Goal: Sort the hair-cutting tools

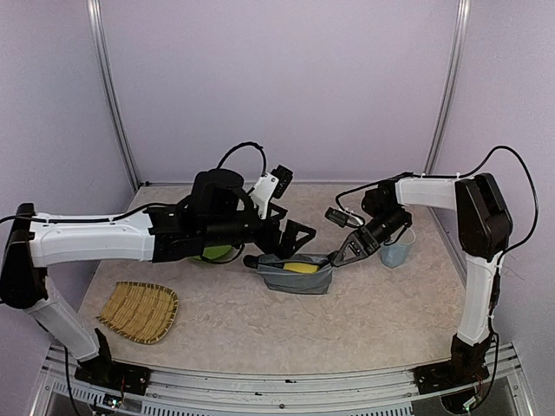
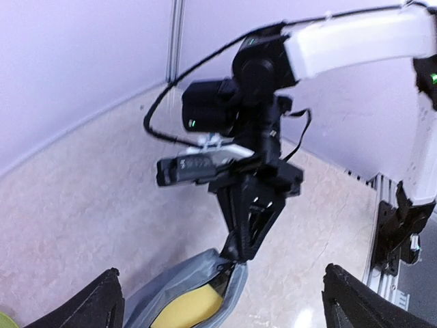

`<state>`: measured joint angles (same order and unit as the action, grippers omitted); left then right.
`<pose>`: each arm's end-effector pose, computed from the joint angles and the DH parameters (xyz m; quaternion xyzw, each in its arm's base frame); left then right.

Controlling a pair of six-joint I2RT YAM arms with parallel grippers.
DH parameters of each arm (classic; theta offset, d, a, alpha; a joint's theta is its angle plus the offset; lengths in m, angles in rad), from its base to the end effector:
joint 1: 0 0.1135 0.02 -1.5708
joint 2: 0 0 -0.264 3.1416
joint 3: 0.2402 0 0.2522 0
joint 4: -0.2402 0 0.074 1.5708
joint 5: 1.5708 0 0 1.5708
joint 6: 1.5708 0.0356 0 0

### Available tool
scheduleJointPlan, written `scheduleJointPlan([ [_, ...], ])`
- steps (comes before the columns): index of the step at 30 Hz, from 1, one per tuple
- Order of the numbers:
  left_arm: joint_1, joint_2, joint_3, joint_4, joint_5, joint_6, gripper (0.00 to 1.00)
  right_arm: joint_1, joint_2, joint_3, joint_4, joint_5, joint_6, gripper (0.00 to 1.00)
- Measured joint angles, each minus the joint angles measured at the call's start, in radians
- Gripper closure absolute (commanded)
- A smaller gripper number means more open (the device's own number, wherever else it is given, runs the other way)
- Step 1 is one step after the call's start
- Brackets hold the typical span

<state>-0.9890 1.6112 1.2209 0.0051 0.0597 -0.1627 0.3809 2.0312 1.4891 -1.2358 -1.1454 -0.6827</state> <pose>0.2079 -0.3199 0.2984 0.3481 0.7526 -0.3249 0.4549 0.3220 0.1639 0.1882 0.3756 -0.7489 -0.5459 0.0049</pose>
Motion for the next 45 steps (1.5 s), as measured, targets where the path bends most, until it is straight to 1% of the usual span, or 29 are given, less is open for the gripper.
scheduleJointPlan([
  [1,-0.020,-0.051,-0.054,0.075,-0.042,0.010,0.02,0.000,0.000,0.000,-0.001,0.000,-0.001,0.98],
  [2,-0.037,-0.085,-0.091,0.138,-0.072,0.012,0.10,0.000,0.000,0.000,-0.002,0.000,-0.002,0.98],
  [4,-0.035,-0.094,-0.104,0.214,-0.087,0.007,0.39,0.000,0.004,0.000,-0.003,0.001,-0.002,0.98],
  [5,-0.020,-0.077,-0.090,0.226,-0.071,-0.003,0.49,0.000,0.007,0.000,-0.003,0.001,-0.002,0.98],
  [7,0.039,0.011,0.005,0.195,0.038,-0.030,0.62,0.000,0.019,0.000,-0.004,0.002,-0.001,0.98],
  [8,0.072,0.071,0.065,0.177,0.098,-0.061,0.64,0.000,0.024,0.000,-0.004,0.003,-0.001,0.98],
  [10,0.129,0.174,0.127,0.165,0.220,-0.133,0.63,0.000,0.039,0.000,-0.003,0.006,-0.001,0.98],
  [13,0.181,0.262,0.091,0.152,0.366,-0.242,0.61,0.000,0.048,0.001,-0.004,0.005,-0.001,0.98],
  [16,0.169,0.332,0.085,0.115,0.469,-0.309,0.61,0.000,0.048,0.003,-0.004,0.005,-0.001,0.98],
  [20,0.134,0.376,0.087,0.113,0.560,-0.379,0.63,0.000,0.048,0.004,-0.004,0.005,-0.001,0.98],
  [23,0.117,0.405,0.110,0.109,0.593,-0.406,0.62,0.000,0.049,0.004,-0.004,0.005,-0.001,0.98],
  [27,0.115,0.435,0.141,0.095,0.599,-0.420,0.57,0.000,0.049,0.006,-0.005,0.005,-0.002,0.98],
  [35,0.118,0.468,0.172,0.087,0.602,-0.441,0.56,0.000,0.049,0.007,-0.006,0.005,-0.009,0.98],
  [45,0.119,0.509,0.196,0.112,0.639,-0.483,0.64,0.000,0.056,0.016,-0.021,0.005,-0.016,0.98],
])
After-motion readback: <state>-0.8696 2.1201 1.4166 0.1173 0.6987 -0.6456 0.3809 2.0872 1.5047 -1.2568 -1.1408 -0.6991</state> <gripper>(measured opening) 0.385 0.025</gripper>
